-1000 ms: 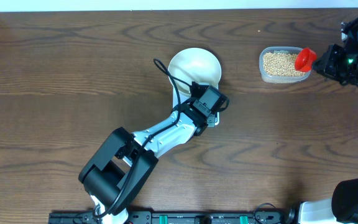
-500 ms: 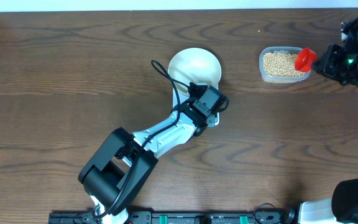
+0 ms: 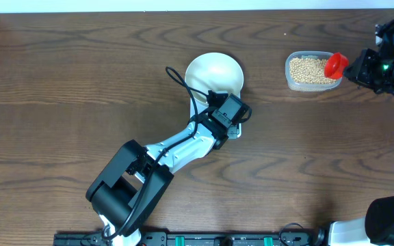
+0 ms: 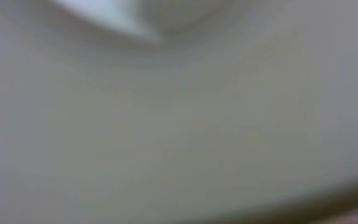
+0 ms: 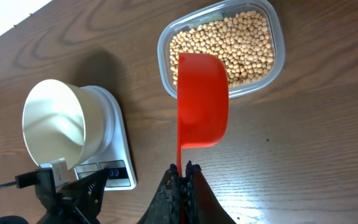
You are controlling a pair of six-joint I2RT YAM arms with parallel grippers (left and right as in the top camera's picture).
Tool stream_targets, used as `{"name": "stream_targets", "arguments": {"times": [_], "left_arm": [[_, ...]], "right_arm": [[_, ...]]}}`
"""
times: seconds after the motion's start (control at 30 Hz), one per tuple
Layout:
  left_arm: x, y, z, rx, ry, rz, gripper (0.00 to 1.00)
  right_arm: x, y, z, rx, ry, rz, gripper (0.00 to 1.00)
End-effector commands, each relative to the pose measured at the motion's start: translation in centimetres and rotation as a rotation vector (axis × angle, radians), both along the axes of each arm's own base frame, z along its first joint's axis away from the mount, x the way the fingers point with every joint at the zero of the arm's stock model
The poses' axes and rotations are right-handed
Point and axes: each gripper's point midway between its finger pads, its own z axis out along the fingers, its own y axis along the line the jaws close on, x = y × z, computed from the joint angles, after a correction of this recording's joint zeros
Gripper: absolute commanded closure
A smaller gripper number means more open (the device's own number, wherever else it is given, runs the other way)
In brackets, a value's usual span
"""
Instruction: Scoop item into bowl and weigh 50g on scale
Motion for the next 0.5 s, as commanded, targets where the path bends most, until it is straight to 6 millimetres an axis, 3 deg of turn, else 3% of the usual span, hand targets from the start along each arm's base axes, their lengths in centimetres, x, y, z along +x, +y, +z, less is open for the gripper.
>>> {"name": "stream_targets", "arguments": {"times": [0.0,0.2,0.47], "left_arm": [[-1.0,3.0,-3.2,0.119,0.042,0.042,0.93],[-0.4,3.1,-2.8,0.137,0.007,0.027,0.93],[0.0,1.7,1.4,0.11,-0.089,-0.044,0.93]], "right_arm": [[0.1,-0.2,0.7,-0.013,-0.023,0.009,0.99],[0.1,-0.2,0.7,-0.013,-0.023,0.01,0.99],[0.1,-0.2,0.7,-0.013,-0.022,0.009,0.99]]}}
